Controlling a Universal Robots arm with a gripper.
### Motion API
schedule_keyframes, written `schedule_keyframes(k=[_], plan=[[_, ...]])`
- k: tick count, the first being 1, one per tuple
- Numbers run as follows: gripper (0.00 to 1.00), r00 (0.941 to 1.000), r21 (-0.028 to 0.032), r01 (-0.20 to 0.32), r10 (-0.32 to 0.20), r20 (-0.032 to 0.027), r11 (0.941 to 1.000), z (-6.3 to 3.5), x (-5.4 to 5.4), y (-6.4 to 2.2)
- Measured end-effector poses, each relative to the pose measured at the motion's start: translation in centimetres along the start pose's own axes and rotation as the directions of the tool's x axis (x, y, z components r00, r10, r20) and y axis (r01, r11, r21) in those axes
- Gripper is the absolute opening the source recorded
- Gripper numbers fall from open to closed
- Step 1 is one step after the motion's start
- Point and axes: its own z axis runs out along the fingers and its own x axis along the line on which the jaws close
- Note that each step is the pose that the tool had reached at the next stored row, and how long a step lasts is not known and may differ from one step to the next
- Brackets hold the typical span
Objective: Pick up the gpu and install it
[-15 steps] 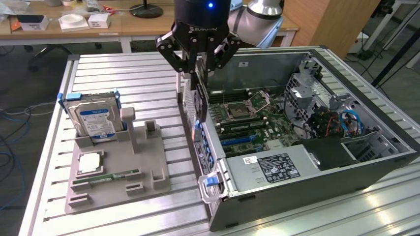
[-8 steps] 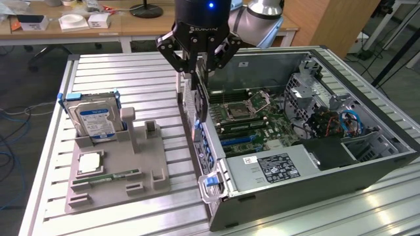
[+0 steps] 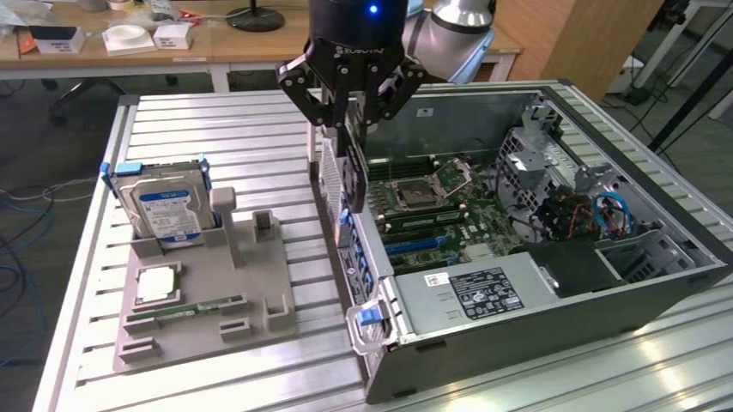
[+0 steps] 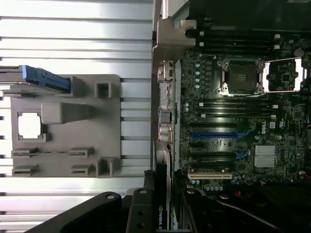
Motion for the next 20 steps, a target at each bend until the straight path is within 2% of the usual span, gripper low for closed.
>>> schedule_keyframes(k=[20], plan=[[0.26,1.0000,0.0000,0.000,0.000,0.0000,1.0000,0.03,-1.3,0.02]])
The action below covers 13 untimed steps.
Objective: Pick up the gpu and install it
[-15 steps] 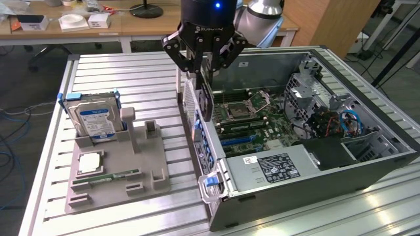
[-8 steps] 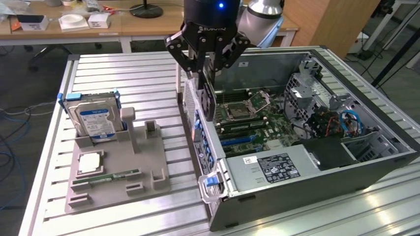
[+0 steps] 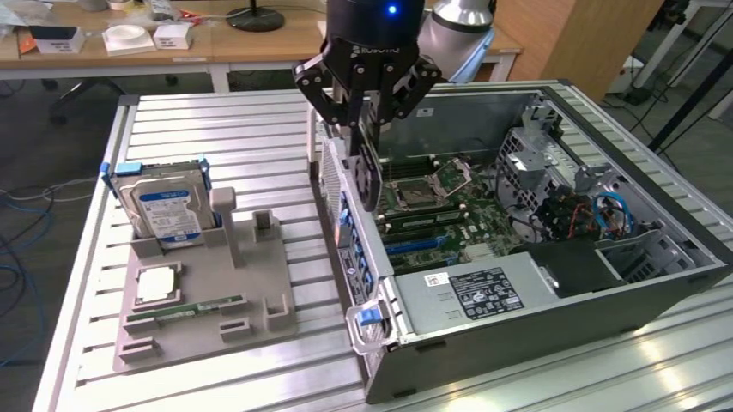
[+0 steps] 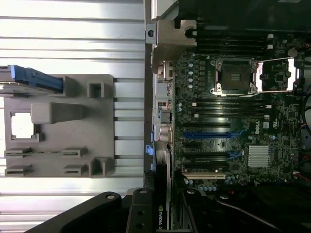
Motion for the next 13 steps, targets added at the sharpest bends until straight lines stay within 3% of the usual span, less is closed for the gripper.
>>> schedule_keyframes(k=[13], plan=[[0.26,1.0000,0.0000,0.000,0.000,0.0000,1.0000,0.02,-0.70,0.01]])
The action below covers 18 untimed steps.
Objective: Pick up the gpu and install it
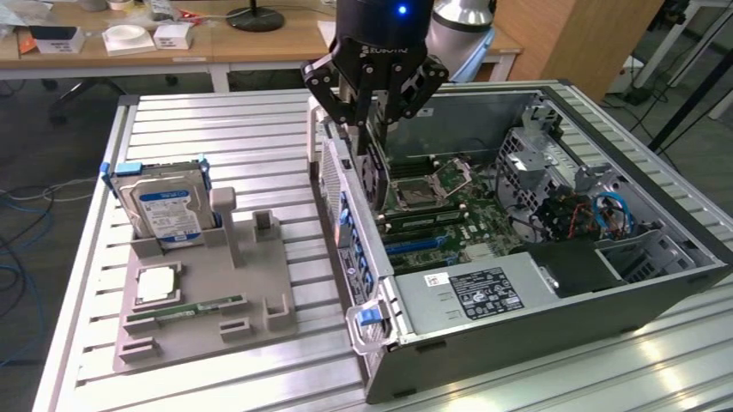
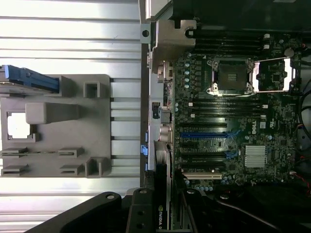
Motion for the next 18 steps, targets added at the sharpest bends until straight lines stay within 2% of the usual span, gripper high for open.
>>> schedule_keyframes(k=[18], plan=[[0.26,1.0000,0.0000,0.000,0.000,0.0000,1.0000,0.02,-1.00,0.02]])
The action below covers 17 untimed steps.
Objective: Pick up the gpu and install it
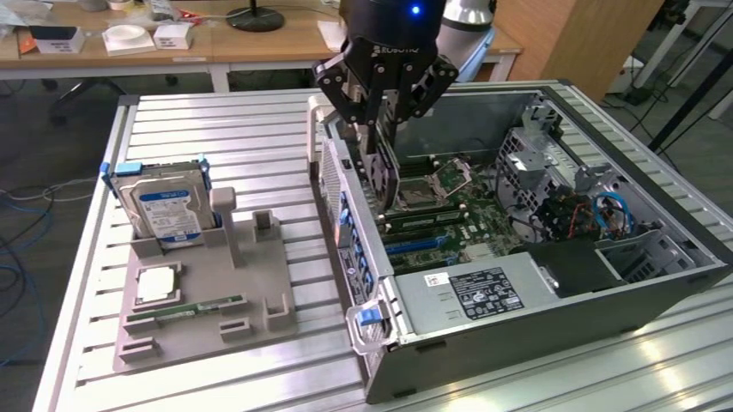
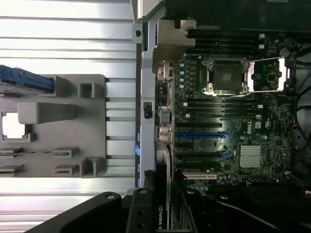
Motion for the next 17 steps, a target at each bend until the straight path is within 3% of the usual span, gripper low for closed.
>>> schedule_keyframes(k=[17], plan=[[0.26,1.0000,0.0000,0.000,0.000,0.0000,1.0000,0.03,-1.1,0.02]])
